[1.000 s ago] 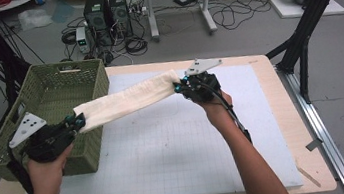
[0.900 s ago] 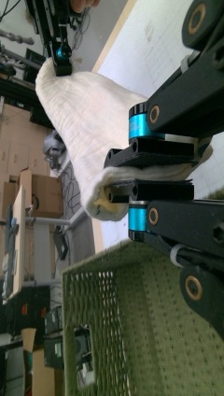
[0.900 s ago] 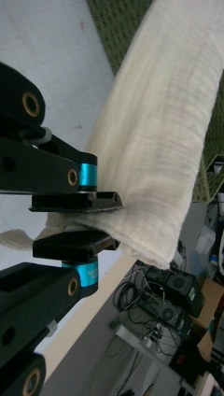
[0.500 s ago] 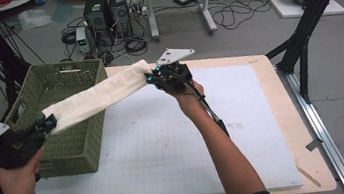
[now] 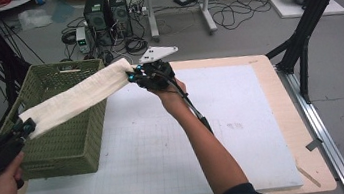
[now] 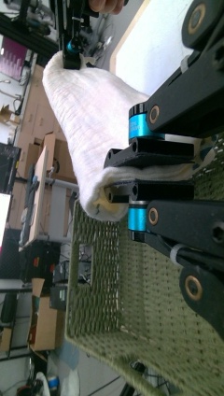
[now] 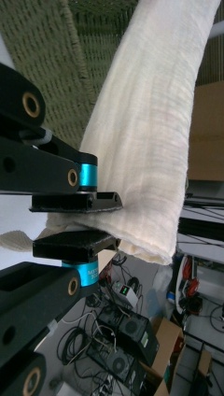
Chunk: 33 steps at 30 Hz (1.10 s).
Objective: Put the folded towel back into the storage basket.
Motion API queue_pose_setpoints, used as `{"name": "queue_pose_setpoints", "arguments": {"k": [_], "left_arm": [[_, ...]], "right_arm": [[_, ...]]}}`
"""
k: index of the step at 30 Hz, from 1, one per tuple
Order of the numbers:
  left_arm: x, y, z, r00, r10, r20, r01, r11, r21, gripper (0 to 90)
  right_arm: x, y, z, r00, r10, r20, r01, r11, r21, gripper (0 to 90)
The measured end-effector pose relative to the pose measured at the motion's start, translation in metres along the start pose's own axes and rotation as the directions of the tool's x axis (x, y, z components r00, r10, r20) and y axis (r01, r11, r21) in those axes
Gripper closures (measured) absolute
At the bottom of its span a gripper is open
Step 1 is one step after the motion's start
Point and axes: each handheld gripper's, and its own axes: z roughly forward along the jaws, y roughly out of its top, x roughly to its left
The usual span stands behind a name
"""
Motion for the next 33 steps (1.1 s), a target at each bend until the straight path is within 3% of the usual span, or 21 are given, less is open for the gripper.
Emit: {"name": "queue_pose_setpoints", "arguments": {"k": [4,6,15,25,33], "left_arm": [[0.005,0.0,-0.006,0.9997,-0.003,-0.026,0.003,0.9999,-0.012,82.4],[0.008,0.001,-0.009,0.9989,0.009,-0.046,-0.009,0.9999,-0.011,82.4],[0.022,-0.003,-0.021,0.9954,-0.012,-0.095,0.01,0.9997,-0.022,82.4],[0.035,-0.007,-0.032,0.9899,-0.028,-0.139,0.023,0.999,-0.037,82.4],[0.039,-0.008,-0.039,0.9859,0.015,-0.166,-0.024,0.9985,-0.049,82.4]], "right_arm": [[0.002,0.008,0.013,0.9999,-0.01,-0.012,0.01,1.0,-0.019,80.8],[0.003,0.012,0.022,0.9997,-0.012,-0.019,0.012,1.0,-0.01,80.8],[0.009,0.026,0.064,0.9988,-0.037,-0.032,0.037,0.999,0.012,80.7],[0.017,0.04,0.096,0.9971,-0.052,-0.055,0.053,0.998,0.018,80.7],[0.022,0.047,0.119,0.9971,-0.042,-0.063,0.044,0.998,0.034,80.7]]}}
